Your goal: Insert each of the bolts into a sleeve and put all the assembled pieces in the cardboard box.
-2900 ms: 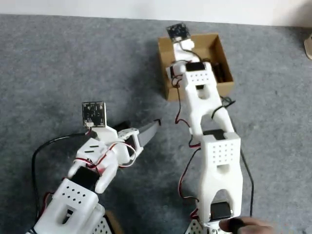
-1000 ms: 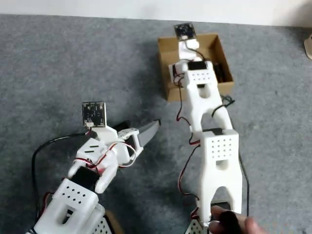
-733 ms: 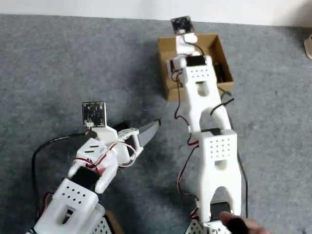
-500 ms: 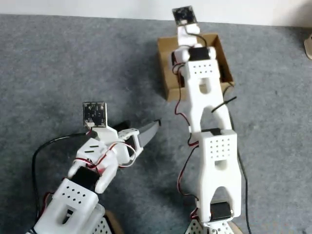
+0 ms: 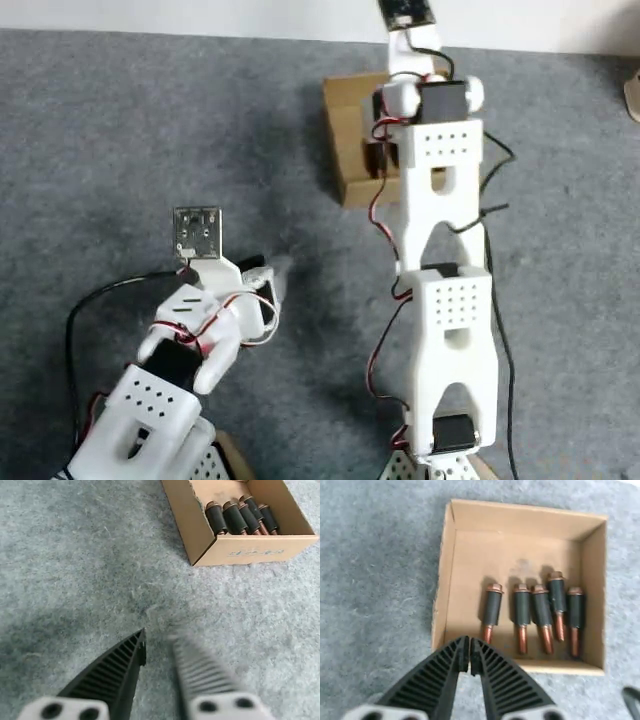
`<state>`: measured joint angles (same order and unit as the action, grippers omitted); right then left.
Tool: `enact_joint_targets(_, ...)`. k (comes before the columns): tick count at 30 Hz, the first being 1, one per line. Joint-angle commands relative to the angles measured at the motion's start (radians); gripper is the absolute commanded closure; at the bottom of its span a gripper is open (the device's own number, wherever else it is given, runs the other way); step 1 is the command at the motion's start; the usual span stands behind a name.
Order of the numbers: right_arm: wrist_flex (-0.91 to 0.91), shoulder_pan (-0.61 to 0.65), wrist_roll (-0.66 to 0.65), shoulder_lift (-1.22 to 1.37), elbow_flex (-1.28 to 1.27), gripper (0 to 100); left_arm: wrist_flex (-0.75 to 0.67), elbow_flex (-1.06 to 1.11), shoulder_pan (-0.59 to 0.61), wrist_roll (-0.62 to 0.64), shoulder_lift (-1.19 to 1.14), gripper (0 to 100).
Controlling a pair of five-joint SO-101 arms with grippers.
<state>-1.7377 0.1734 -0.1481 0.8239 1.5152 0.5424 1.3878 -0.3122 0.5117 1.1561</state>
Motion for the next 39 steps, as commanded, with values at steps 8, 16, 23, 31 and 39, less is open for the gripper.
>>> enact_joint_targets(8,-0.03,-0.163,0.006,-0.062,0.062,99.5,0.296,-0.199,0.007,-0.12,0.012,99)
enact_joint_targets(16,-0.028,-0.163,0.006,-0.168,-0.278,99.5,0.677,-0.315,0.01,-0.121,0.007,99)
enact_joint_targets(23,-0.025,-0.154,0.0,-0.455,-0.714,99.5,0.706,-0.294,0.145,-0.275,0.015,99)
enact_joint_targets(31,0.039,-0.156,0.0,-0.786,-1.21,99.5,0.819,-0.302,0.377,-0.382,0.015,99)
enact_joint_targets(39,0.278,-0.156,0.0,-1.207,-1.802,99.5,0.898,-0.302,0.414,-0.381,0.016,99)
